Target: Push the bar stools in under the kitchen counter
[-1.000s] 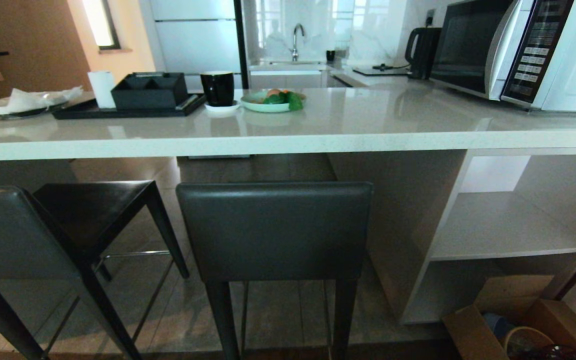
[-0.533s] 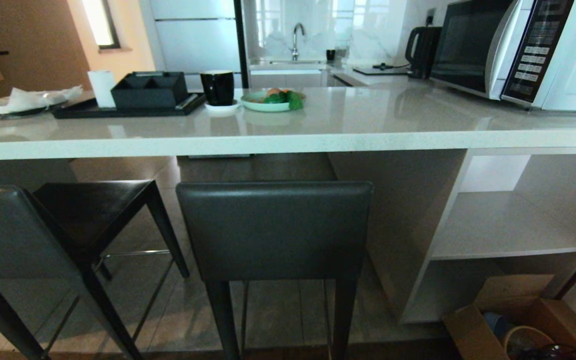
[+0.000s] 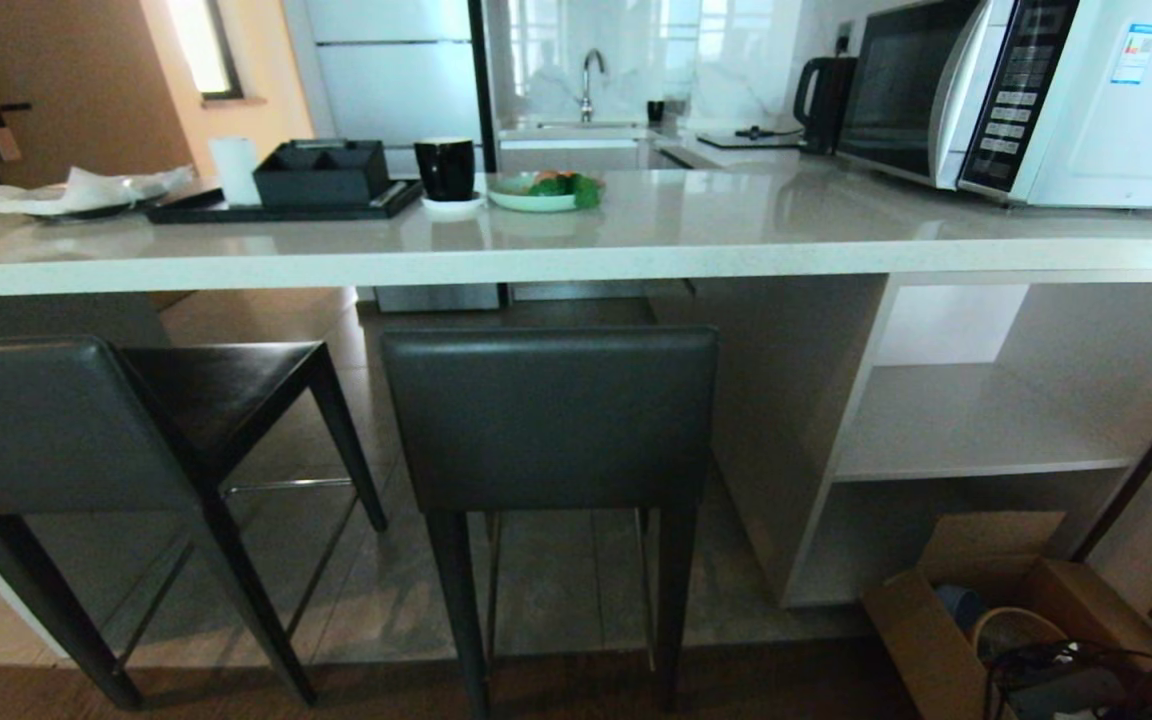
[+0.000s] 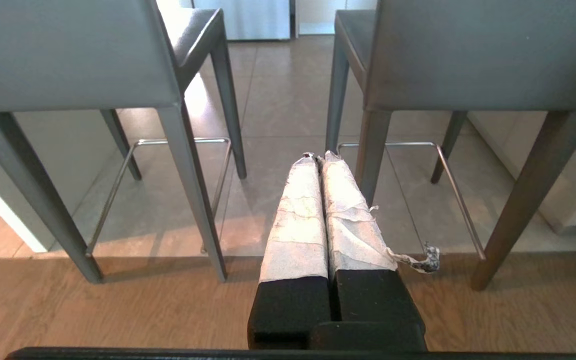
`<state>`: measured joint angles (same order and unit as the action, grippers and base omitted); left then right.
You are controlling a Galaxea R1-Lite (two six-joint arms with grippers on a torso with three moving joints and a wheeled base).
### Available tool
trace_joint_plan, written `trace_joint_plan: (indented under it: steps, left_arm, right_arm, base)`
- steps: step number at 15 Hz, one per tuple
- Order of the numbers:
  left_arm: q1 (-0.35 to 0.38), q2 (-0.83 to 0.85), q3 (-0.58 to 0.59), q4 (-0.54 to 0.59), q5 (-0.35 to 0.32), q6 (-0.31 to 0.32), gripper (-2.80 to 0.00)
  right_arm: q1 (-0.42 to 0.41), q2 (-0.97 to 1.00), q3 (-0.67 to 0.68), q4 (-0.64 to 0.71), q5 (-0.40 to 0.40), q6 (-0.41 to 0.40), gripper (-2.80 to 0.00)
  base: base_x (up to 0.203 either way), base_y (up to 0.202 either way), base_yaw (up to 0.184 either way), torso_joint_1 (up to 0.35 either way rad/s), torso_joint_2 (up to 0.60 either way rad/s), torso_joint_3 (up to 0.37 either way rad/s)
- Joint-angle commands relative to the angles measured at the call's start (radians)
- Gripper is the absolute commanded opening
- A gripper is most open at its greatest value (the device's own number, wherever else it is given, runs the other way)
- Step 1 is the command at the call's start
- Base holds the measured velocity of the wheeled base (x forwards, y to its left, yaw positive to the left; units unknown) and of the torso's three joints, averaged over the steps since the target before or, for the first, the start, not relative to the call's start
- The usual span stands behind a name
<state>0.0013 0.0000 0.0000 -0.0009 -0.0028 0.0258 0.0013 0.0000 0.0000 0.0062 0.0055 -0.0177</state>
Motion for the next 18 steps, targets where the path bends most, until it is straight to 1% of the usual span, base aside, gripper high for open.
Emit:
trace_joint_plan:
  steps: [1,4,6,15,18]
  left_arm:
    - [0.0,0.002,0.0,-0.001,0.0,0.0,-2.8]
    - [0.0,0.002,0.0,0.001,-0.002,0.0,-2.8]
    - [0.0,0.002,0.0,-0.001,-0.001,0.0,-2.8]
    - [0.0,0.002,0.0,0.001,-0.001,0.0,-2.8]
    - [0.0,0.002,0.0,-0.001,-0.002,0.0,-2.8]
  right_arm:
    - [0.0,0.0,0.002,0.0,0.001,-0.001,-2.8]
    - [0.0,0.0,0.002,0.0,0.0,-0.001,-2.8]
    - [0.0,0.0,0.002,0.001,0.0,-0.001,-2.8]
    - [0.0,0.0,0.002,0.0,0.0,-0.001,-2.8]
    - [0.0,0.0,0.002,0.001,0.0,-0.001,-2.8]
  base:
    - [0.0,0.0,0.0,0.0,0.0,0.0]
    - [0.0,0.0,0.0,0.0,0.0,0.0]
    - [0.0,0.0,0.0,0.076,-0.2,-0.146]
    - [0.0,0.0,0.0,0.172,-0.44,-0.27]
    - [0.0,0.0,0.0,0.067,-0.16,-0.096]
